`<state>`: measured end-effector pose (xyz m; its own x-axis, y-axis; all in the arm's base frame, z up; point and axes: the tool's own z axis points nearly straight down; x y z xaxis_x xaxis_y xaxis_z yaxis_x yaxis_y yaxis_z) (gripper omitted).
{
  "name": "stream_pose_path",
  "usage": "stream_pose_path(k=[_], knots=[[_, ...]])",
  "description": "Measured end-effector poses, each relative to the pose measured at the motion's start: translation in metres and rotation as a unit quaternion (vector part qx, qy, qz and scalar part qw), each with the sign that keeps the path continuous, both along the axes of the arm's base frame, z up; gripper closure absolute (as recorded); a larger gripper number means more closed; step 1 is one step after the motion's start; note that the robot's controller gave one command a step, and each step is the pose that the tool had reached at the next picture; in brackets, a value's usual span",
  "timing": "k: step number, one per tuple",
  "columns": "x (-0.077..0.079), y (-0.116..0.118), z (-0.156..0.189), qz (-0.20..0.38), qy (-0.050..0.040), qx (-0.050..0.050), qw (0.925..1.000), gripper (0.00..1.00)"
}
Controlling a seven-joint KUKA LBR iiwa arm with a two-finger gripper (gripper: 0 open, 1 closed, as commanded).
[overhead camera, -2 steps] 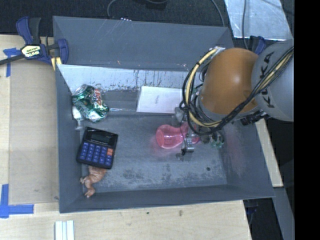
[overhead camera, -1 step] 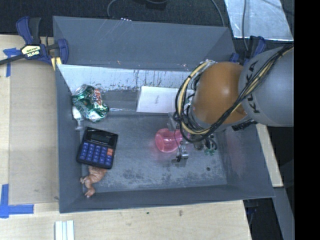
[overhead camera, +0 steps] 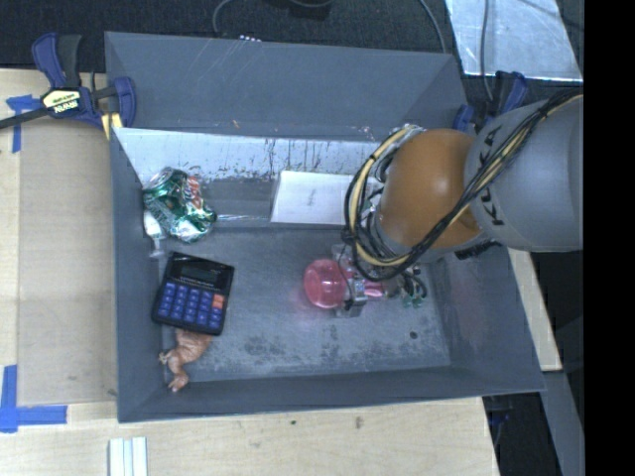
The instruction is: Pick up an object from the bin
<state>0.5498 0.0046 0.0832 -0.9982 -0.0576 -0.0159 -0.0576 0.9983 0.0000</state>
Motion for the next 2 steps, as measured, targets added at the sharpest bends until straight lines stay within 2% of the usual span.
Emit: stream_pose_path(k=[1,2], knots=[[0.0,0.0,0.0,0.0,0.0,0.0,1.0,1.0],[0.006,0.001,0.165,0.005,-0.0035,0.0,1.0,1.0]])
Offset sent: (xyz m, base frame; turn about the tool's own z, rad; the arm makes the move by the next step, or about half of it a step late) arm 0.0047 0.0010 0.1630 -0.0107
